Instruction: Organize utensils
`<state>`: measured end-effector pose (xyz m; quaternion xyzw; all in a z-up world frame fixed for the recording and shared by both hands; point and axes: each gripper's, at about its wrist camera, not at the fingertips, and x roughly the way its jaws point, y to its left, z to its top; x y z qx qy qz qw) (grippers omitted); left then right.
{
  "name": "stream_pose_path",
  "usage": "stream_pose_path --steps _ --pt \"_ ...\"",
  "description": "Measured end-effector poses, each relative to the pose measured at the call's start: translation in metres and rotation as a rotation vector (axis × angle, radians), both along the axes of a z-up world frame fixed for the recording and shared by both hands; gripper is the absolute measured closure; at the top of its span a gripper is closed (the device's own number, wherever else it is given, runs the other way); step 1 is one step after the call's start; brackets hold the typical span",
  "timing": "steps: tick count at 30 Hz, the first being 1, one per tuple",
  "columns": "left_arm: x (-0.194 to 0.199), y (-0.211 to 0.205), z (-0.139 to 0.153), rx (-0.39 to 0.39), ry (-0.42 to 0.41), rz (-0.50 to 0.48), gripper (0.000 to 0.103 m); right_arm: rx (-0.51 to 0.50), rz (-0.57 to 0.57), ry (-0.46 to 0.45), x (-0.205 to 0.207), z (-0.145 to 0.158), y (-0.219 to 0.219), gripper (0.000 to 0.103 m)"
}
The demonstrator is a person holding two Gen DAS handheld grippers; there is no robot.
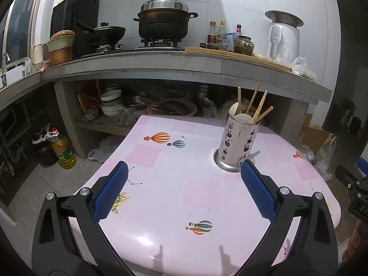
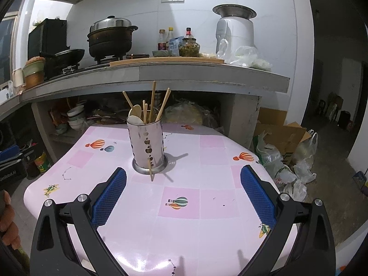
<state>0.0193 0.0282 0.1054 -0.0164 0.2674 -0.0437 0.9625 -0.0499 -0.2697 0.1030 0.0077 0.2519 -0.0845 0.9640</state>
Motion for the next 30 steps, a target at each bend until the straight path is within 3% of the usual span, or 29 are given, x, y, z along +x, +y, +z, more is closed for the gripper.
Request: stream_pose_path --steps 30 --pt "-0.002 -0.0058 -0.0017 0.021 0.004 -0.026 0.008 0.006 0.002 0.004 -0.0004 -0.0014 -0.001 0.006"
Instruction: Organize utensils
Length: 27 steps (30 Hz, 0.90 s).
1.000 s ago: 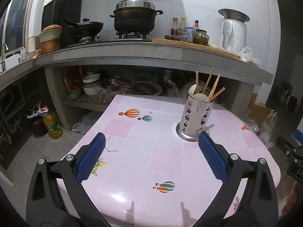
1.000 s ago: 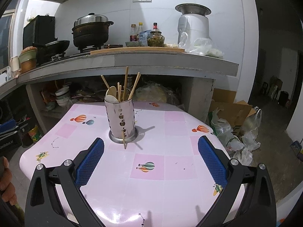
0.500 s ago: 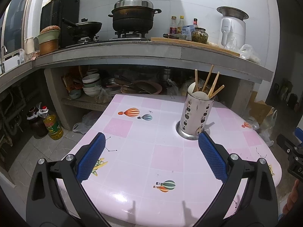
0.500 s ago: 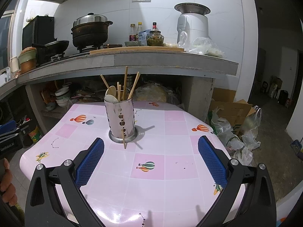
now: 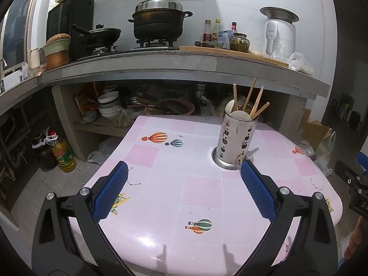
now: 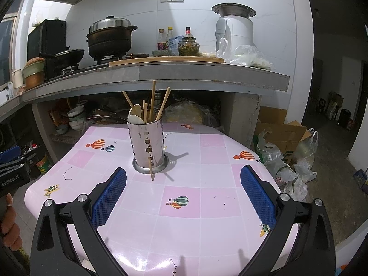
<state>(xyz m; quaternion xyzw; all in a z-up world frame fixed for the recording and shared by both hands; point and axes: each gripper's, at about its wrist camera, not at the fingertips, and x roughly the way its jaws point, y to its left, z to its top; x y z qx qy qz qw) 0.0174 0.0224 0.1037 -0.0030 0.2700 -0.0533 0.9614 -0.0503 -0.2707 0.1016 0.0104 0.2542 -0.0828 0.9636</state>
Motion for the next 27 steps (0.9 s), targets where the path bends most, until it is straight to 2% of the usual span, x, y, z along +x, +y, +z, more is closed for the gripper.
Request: stream_pose_path --steps 27 --pt "0.0049 -0.0041 -0.0004 -0.008 0.029 -0.029 0.008 -0.003 0.0 -0.003 -0.0006 0.0007 0.0003 0.006"
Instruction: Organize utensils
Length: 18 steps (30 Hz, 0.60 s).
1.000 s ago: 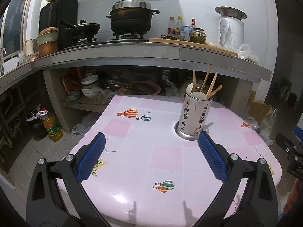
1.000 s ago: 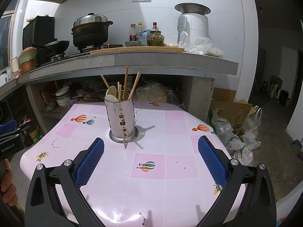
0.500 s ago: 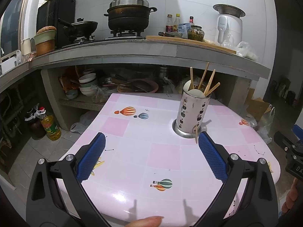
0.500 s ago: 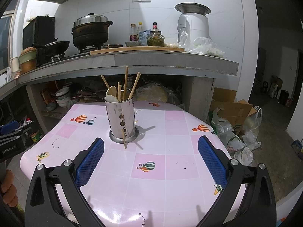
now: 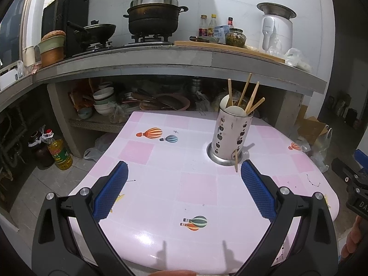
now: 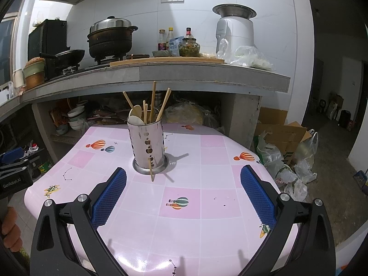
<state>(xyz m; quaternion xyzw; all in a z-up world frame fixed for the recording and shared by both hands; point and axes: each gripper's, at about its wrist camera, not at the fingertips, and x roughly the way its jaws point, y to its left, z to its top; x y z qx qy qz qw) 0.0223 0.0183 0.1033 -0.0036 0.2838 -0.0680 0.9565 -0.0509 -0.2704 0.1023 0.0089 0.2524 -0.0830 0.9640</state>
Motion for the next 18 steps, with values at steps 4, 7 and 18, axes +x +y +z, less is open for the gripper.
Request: stream_pose_path --steps 4,7,18 --pt "0.0002 0.0 0.0 0.0 0.0 0.001 0.008 -0.001 0.001 0.0 0.0001 -0.0002 0.0 0.006" --pt "0.0003 -0.0001 -0.0001 0.001 0.001 0.001 0.008 0.0 -0.001 0.001 0.0 0.0 0.0002 0.006" --pt "0.002 0.0002 -0.001 0.004 0.012 -0.002 0.008 -0.001 -0.001 0.001 0.0002 0.0001 0.0005 0.006"
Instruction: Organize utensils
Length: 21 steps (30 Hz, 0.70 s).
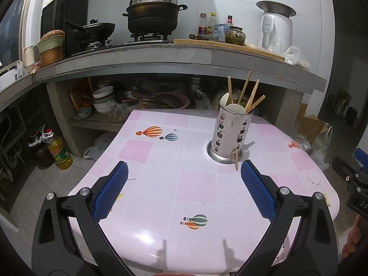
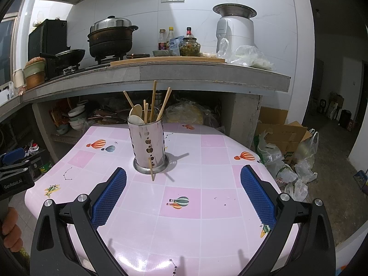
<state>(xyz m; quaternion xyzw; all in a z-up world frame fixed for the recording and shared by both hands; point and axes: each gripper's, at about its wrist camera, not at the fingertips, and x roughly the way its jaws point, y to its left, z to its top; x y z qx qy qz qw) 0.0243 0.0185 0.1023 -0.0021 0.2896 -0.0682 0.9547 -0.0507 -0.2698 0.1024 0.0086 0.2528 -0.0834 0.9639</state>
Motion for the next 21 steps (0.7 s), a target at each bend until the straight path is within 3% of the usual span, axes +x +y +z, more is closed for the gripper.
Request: stream_pose_path --steps 21 --pt "0.0015 0.0002 -0.0007 0.0 0.004 -0.001 0.008 0.001 0.001 0.0 -0.0001 0.0001 0.0004 0.006"
